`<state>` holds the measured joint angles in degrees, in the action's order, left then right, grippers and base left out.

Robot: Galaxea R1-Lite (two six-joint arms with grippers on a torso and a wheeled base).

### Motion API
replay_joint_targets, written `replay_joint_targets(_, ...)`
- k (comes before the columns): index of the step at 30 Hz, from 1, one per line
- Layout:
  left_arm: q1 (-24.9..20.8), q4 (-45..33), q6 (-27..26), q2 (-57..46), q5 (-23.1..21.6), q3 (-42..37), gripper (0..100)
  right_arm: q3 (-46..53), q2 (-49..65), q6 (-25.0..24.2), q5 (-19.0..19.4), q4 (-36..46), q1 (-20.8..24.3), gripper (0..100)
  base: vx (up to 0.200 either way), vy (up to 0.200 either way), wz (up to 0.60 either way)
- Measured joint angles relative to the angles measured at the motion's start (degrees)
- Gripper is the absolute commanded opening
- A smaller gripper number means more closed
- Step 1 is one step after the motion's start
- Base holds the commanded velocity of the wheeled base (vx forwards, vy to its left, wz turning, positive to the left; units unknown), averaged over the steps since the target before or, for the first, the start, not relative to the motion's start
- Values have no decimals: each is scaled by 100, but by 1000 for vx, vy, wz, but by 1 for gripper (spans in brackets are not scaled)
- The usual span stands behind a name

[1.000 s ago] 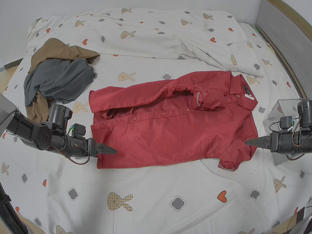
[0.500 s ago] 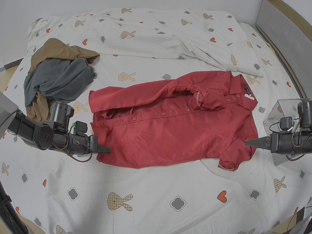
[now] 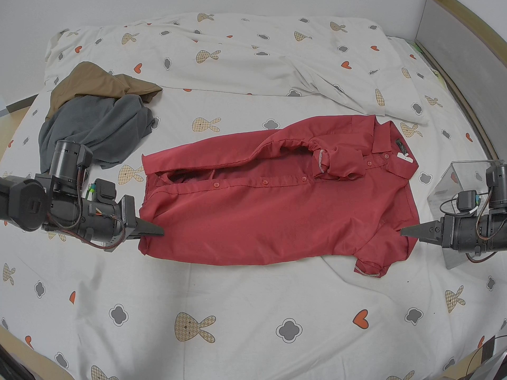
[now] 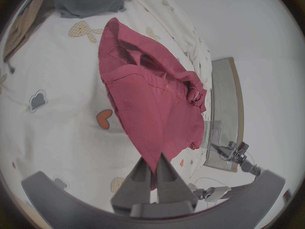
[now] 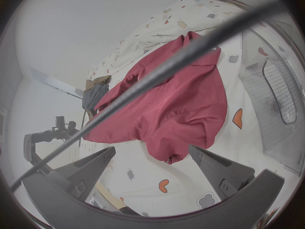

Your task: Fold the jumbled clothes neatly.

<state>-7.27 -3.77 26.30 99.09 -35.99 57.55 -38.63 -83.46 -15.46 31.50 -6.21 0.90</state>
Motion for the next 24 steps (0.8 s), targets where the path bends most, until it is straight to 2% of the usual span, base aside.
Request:
replay_joint_targets(4,-17,-613,282,-146,290,350,0,2,9,-39,-5,0,-2,100,0,0,0)
replay_joint_targets(8,-41,-649,325,11,789,494,0,7,9,-49,-2,-2,-5,100,0,0,0)
replay_joint_targets(11,-50,-529,316,254,996,525,0,10,0,-52,-11,-2,-22,100,0,0,0)
replay_joint_targets(16,-59,-236,307,540,1073,455,0,10,-160,-46,-20,-110,-206,100,0,0,0)
replay_joint_targets(24,-96,110,329,573,969,251,0,104,-922,-22,-13,-1112,-731,100,0,0,0)
